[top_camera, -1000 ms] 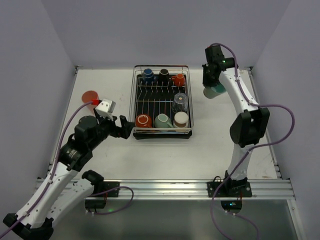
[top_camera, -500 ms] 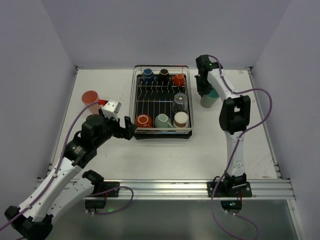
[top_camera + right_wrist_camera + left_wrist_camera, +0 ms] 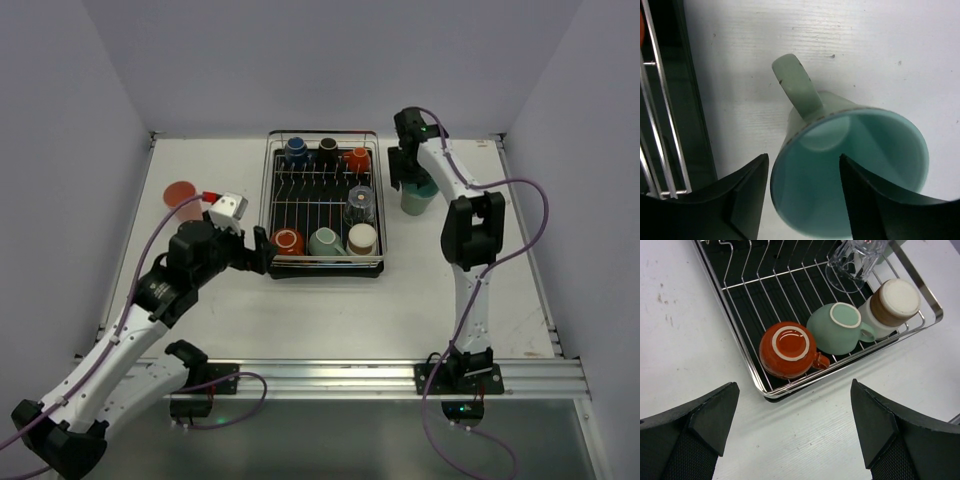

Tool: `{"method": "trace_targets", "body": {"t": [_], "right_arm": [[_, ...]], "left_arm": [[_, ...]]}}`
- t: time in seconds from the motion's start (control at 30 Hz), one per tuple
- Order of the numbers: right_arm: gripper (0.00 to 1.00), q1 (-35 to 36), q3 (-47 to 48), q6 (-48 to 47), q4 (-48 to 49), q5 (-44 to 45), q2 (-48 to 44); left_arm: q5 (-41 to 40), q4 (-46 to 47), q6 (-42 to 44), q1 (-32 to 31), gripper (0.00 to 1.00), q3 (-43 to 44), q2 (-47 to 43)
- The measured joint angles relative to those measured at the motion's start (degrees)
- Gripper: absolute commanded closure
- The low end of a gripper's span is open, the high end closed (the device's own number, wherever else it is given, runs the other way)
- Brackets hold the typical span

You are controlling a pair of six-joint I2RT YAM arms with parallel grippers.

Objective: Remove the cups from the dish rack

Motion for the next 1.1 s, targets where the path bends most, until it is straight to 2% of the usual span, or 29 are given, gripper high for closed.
{"method": "trace_targets", "body": {"t": [0.1,0.17,0.2,0.3,0.37,0.53,0.67,0.87,1.1], "right_arm": [[0.24,0.0,-1.01,0.24,0.0,-0.02,-2.64],[0.2,-0.04,-1.9,0.81,0.2,-0.13,-5.86],[0.16,-0.07,-2.97,1.03,0.85,-0.52,-8.17],[0.1,-0.26,-9.18,2.93,4.79,-2.16,-18.51],[0.1,-0.48,-16.24,5.09,8.15,-4.17,-28.5],[0.1,-0.81,-47.63,14.23,28.11,-12.46,-61.35],[0.1,-0.79,-64.89,20.2,38.4,-18.45,-78.01],[0.1,-0.76,-77.96,24.33,42.34,-23.34,-87.23],[0.1,-0.76,-79.73,24.76,43.28,-25.83,-91.76]], "left_arm": [[1.49,0.96,-0.92,0.0,0.0,2.25,2.36],[3.1,2.4,-1.9,0.0,0.0,4.68,5.18],[3.74,2.86,-2.64,-0.11,0.0,6.25,7.17],[4.15,5.01,-4.2,-1.68,0.0,11.91,14.32],[3.34,6.6,-4.83,-4.26,0.0,16.17,20.15],[-1.92,8.15,-4.74,-12.39,0.0,26.47,34.77],[-5.35,9.29,-4.02,-15.08,0.0,33.31,46.23],[-8.85,8.85,-1.62,-15.28,0.0,44.37,62.1],[-10.58,8.09,0.04,-15.26,0.0,51.63,71.06]]}}
